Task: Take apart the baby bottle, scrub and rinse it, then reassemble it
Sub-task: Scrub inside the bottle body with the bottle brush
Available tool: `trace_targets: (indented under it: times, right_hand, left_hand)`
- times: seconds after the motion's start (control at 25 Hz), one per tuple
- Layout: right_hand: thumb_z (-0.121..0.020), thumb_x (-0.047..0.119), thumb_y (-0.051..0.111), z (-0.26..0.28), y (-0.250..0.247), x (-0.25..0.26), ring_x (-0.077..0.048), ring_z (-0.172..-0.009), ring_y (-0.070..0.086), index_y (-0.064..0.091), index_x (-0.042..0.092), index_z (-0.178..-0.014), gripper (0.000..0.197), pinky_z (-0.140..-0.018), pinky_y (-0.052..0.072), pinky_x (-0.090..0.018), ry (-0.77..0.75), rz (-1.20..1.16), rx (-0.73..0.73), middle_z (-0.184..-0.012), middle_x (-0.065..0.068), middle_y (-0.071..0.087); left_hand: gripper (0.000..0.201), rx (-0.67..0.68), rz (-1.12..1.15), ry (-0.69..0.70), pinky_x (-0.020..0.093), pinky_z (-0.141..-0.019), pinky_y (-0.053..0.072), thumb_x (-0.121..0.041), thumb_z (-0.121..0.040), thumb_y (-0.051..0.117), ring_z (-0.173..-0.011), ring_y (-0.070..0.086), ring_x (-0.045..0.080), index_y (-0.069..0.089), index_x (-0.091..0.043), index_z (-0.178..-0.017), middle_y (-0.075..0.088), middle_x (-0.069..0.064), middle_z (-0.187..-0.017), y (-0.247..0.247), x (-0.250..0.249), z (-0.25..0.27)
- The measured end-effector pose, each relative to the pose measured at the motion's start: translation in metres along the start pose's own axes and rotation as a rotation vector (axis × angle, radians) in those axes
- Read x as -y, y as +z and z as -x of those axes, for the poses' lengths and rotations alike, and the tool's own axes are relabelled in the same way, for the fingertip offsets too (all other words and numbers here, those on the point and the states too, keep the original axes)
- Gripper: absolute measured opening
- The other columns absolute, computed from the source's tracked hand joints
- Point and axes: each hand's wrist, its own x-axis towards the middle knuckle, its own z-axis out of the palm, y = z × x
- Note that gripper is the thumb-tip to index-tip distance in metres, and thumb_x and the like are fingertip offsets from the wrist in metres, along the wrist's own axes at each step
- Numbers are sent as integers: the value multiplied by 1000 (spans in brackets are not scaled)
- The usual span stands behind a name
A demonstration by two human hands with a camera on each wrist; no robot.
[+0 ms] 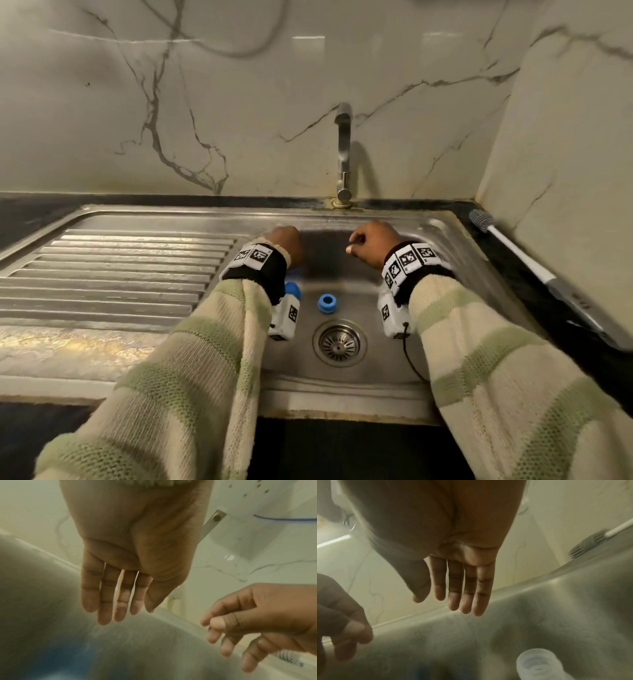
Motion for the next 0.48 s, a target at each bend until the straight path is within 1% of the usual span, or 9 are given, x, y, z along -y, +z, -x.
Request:
trace_targets:
  times: [0.08, 0.12, 0.16, 0.24, 0.28, 0.32, 0.36, 0.4, 0.48]
  right_hand:
    - [-83, 25, 72, 14, -22, -2, -24, -88, 67, 76, 12, -89, 15, -85, 53, -33, 26, -27, -51, -91, -7, 73]
    - [-84, 24, 70, 18, -33, -2, -25, -84, 68, 76, 11, -85, 14, -84, 54, -33, 35, -30, -83, -87, -8, 74]
    - [-84, 23, 68, 26, -50, -4, -26, -83, 68, 77, 10, -83, 15, -84, 55, -32, 53, -39, -153, -85, -10, 74]
    - [-86, 22, 64, 34, -84, -9, -28, -87, 67, 76, 10, -83, 18, -82, 51, -26, 111, -82, -319, -89, -11, 74]
    - [-85, 21, 62, 37, -100, -16, -29, -89, 66, 75, 10, -83, 18, -81, 49, -25, 147, -92, -383, -91, -10, 74]
    - [-84, 22, 60, 39, -115, -22, -30, -91, 66, 74, 9, -84, 19, -81, 50, -26, 181, -79, -414, -93, -11, 74]
    - [-82, 23, 59, 42, -127, -33, -32, -93, 66, 73, 7, -87, 22, -82, 52, -28, 230, -40, -400, -97, -12, 73]
    - [-81, 26, 60, 50, -138, -44, -34, -95, 66, 72, 6, -91, 25, -80, 52, -29, 300, 21, -356, -101, -13, 72]
    - [-82, 36, 64, 72, -157, -67, -34, -96, 66, 66, 6, -95, 33, -76, 48, -30, 448, 141, -247, -105, -14, 70]
  left_hand:
    - [29, -122, 129, 42, 36, -84, 54, -30, -88, 60, -94, 67, 33, 73, -8, -102, 72, 15, -102, -24, -19, 14]
    - [27, -185, 183, 71, 35, -82, 54, -26, -89, 58, -92, 68, 32, 74, -6, -97, 72, 16, -99, -33, -30, 22]
    - [25, -249, 236, 122, 34, -79, 52, -23, -90, 56, -87, 67, 31, 73, -4, -89, 72, 15, -93, -39, -44, 30]
    - [24, -312, 327, 200, 32, -73, 47, -21, -89, 56, -77, 62, 29, 65, -12, -69, 68, 12, -78, -43, -68, 49]
    - [27, -320, 339, 225, 31, -70, 45, -21, -89, 57, -75, 62, 29, 60, -16, -63, 65, 10, -73, -41, -77, 56]
    - [29, -324, 331, 248, 31, -69, 44, -22, -89, 57, -74, 62, 30, 57, -17, -60, 64, 9, -71, -38, -84, 61]
    - [29, -316, 304, 274, 32, -69, 44, -22, -88, 57, -75, 63, 32, 55, -17, -59, 65, 11, -72, -35, -86, 63]
    - [28, -301, 277, 298, 32, -69, 45, -22, -89, 57, -77, 64, 34, 55, -17, -61, 66, 13, -75, -31, -87, 63]
    - [27, -280, 254, 300, 32, -70, 43, -22, -89, 57, -80, 64, 35, 55, -19, -63, 65, 14, -75, -27, -86, 63]
